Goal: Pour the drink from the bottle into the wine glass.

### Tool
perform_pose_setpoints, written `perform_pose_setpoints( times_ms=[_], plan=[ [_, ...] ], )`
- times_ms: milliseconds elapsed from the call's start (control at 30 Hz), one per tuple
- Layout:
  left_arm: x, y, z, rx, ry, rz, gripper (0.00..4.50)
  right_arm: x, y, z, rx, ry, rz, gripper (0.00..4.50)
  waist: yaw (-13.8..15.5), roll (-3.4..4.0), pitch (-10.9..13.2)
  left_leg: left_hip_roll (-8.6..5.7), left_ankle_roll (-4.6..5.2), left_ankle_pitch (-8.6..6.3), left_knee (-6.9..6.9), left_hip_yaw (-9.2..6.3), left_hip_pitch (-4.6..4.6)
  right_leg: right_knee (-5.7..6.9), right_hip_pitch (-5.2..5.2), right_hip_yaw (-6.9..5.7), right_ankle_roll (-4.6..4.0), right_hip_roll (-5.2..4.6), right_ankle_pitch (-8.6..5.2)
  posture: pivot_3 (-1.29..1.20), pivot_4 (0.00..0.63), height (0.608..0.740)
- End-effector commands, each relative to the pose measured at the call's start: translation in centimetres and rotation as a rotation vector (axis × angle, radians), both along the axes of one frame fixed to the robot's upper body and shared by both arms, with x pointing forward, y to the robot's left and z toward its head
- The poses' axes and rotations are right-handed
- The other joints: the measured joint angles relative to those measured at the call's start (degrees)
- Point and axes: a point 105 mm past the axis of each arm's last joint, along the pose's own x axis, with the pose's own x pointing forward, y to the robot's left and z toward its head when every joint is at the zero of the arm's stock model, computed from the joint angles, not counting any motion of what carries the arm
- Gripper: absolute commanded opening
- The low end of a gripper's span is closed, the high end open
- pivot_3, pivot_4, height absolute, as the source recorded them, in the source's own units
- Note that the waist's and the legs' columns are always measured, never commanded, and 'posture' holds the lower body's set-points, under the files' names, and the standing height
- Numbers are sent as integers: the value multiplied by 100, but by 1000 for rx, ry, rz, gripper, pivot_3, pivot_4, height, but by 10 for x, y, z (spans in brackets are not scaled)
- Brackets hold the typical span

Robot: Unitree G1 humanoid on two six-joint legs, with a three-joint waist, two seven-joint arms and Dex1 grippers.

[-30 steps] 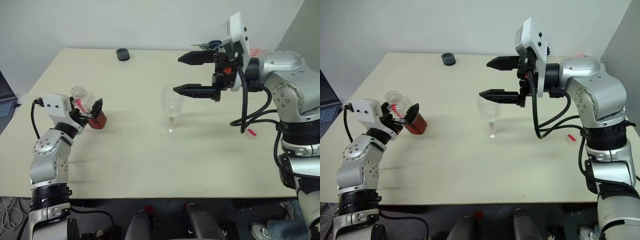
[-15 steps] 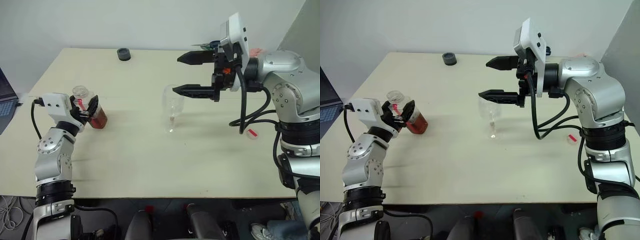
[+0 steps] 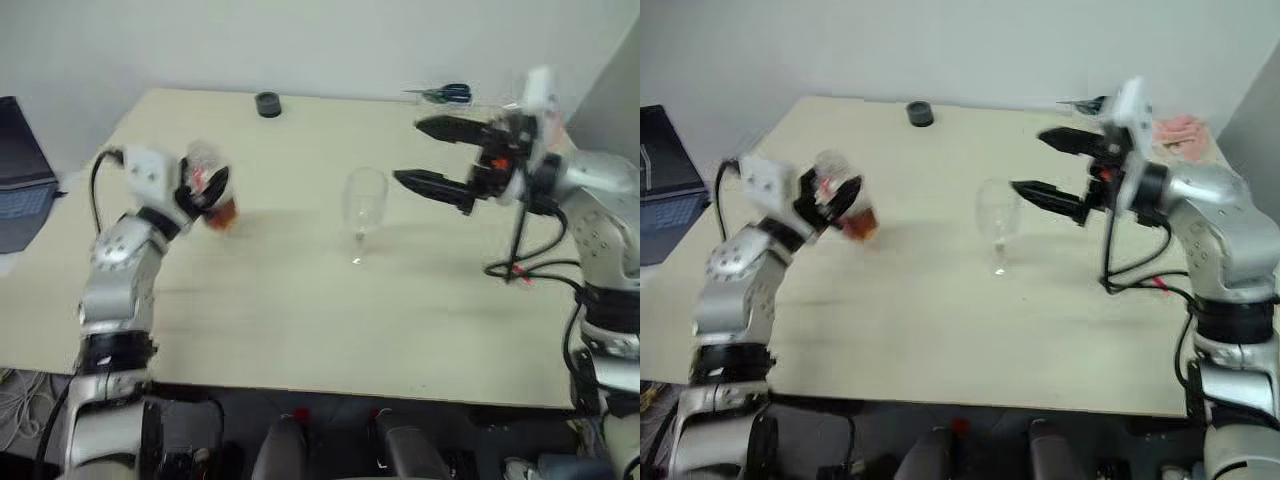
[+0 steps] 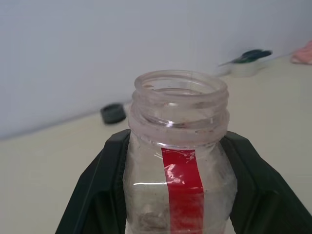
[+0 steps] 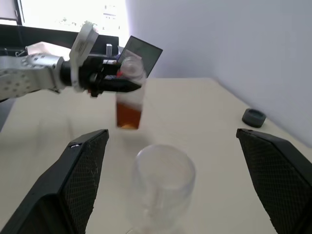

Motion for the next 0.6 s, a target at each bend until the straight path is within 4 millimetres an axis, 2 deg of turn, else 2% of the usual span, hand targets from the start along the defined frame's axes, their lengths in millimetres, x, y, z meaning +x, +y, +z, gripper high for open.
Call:
perform_pose_setpoints(
  times_ms=[33, 167, 300, 467, 600],
  plan=[
    [-4, -27, 54, 155, -173, -77, 2149, -32, -14, 3, 47, -33, -59, 4500, 19, 1, -1, -5, 0, 0, -1, -2, -2, 0, 0, -3, 1, -5, 0, 0, 150, 740],
    [1, -54, 69, 391, -259, -148, 2149, -51, -15, -36, 33, 31, -176, 4500, -63, 13, -6, -7, 1, 0, -13, 4, 18, 2, 8, 4, 1, -5, -1, 0, 150, 740],
    [6, -71, 64, 577, -330, -205, 2149, -60, -22, -60, 50, 83, -264, 4500, -166, 18, -3, 0, 4, 2, -12, 26, 36, 9, 8, 41, 26, 16, -17, 0, 150, 740],
    [8, -92, 51, 702, -392, -277, 2149, -72, -32, -69, 87, 102, -332, 4500, -207, 17, -3, 6, 5, 3, -7, 32, 40, 9, 11, 54, 33, 27, -16, 0, 150, 740],
    [9, -106, 51, 650, -399, -340, 2149, -72, -35, -72, 87, 95, -358, 4500, -199, 17, -3, 4, 5, 3, -4, 37, 36, 6, 11, 59, 36, 27, -14, 0, 150, 740]
  ],
)
